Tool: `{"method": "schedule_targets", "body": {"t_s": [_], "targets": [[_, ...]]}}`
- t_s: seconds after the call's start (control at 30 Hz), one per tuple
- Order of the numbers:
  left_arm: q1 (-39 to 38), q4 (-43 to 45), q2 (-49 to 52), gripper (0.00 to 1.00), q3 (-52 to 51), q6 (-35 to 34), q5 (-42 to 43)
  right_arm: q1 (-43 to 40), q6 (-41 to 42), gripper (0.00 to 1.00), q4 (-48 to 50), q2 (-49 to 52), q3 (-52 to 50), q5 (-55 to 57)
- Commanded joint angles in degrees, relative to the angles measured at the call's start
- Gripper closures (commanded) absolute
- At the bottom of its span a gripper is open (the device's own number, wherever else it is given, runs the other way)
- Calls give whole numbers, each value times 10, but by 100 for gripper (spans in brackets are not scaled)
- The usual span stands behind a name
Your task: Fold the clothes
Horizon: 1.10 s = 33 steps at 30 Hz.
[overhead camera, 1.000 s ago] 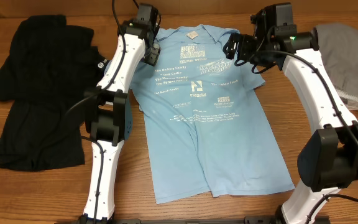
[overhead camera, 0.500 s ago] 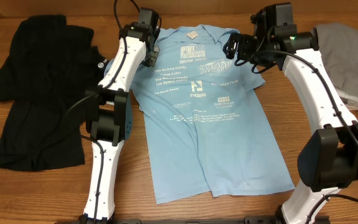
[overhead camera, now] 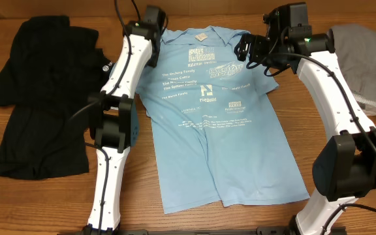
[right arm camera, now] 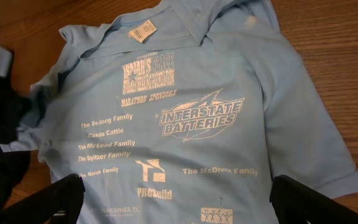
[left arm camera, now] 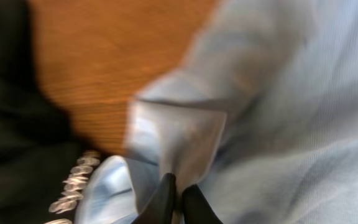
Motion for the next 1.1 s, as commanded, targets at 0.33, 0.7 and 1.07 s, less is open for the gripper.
{"method": "schedule_targets", "body": {"t_s": [0.33,0.7,1.07], "targets": [[95,-27,5,96,144,-38,-67,0,-2,0,2,1,-3,-3],[211,12,6,0,141,-83,43,0,-2,0,-6,1,-3,-3],[202,-50,5,0,142,-62,148,-1,19,0,-86,1,-3,46]]}}
